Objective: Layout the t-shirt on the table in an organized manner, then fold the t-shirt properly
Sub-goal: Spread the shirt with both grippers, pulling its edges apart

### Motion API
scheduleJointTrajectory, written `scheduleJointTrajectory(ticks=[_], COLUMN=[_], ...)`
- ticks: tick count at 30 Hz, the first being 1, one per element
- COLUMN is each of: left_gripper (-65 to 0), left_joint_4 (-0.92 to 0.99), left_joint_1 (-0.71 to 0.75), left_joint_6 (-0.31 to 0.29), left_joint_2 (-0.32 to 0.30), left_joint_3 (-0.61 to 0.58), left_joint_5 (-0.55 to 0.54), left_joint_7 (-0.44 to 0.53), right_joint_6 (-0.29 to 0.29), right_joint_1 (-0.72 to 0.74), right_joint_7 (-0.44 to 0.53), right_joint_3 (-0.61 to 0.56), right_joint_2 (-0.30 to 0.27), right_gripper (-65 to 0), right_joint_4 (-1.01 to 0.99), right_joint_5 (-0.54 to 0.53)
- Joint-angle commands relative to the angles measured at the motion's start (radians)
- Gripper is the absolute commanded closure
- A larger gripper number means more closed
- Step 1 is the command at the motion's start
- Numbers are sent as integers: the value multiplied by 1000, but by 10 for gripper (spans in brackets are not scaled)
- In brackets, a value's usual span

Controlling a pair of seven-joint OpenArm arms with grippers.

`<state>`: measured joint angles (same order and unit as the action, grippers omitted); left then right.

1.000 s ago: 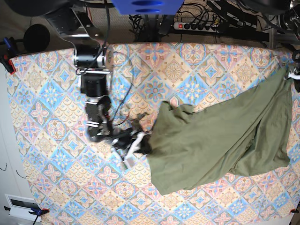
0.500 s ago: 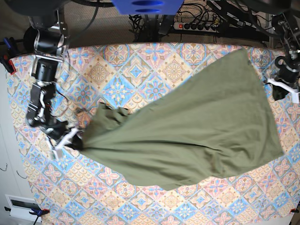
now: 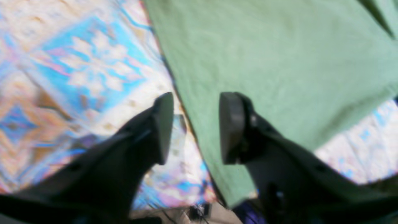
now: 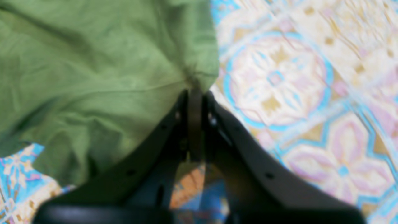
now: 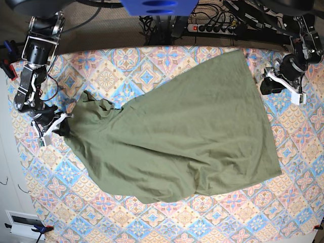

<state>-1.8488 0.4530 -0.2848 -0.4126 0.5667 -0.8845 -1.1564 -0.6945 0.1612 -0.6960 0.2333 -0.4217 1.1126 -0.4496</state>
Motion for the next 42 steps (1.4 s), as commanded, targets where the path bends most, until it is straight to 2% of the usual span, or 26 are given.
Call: scheduleJointTrajectory(ticks=[1, 5, 8, 12, 19, 24, 30, 32, 36, 42], left_gripper=[-290, -291, -291, -291, -286, -195, 0, 0, 0, 0], left_joint_4=[-15, -15, 14, 88, 103, 105, 105, 105, 105, 105], left_joint_1=[19, 63, 91, 79, 33, 13, -1, -3, -81, -303], left_joint_6=[0, 0, 0, 0, 0, 0, 0, 0, 0, 0], left_joint_2=[-12, 28, 36, 85, 142, 191, 192, 185, 128, 68], left_joint_3=[9, 9, 9, 8, -138, -202, -236, -228, -184, -107], left_joint_5=[-23, -29, -35, -26, 6, 120, 158, 158, 152, 149], left_joint_7=[2, -37, -35, -35, -30, -30, -37, -32, -1, -26], right_joint_6=[-4, -4, -4, -4, -4, -4, -4, -4, -4, -4], right_joint_1=[24, 25, 28, 28, 25, 22, 22, 21, 19, 30], right_joint_7=[26, 26, 26, 25, 25, 25, 25, 25, 25, 25], right_joint_3=[11, 7, 7, 5, 8, 13, 13, 13, 54, 82], right_joint_2=[-24, -45, -53, -55, -79, -82, -82, -82, -82, -82], right_gripper=[-6, -6, -6, -6, -6, -6, -6, -5, -5, -5], right_joint_4=[11, 14, 13, 8, 13, 14, 14, 14, 16, 17], right_joint_5=[-18, -18, -18, -18, -18, -18, -18, -18, -18, -18])
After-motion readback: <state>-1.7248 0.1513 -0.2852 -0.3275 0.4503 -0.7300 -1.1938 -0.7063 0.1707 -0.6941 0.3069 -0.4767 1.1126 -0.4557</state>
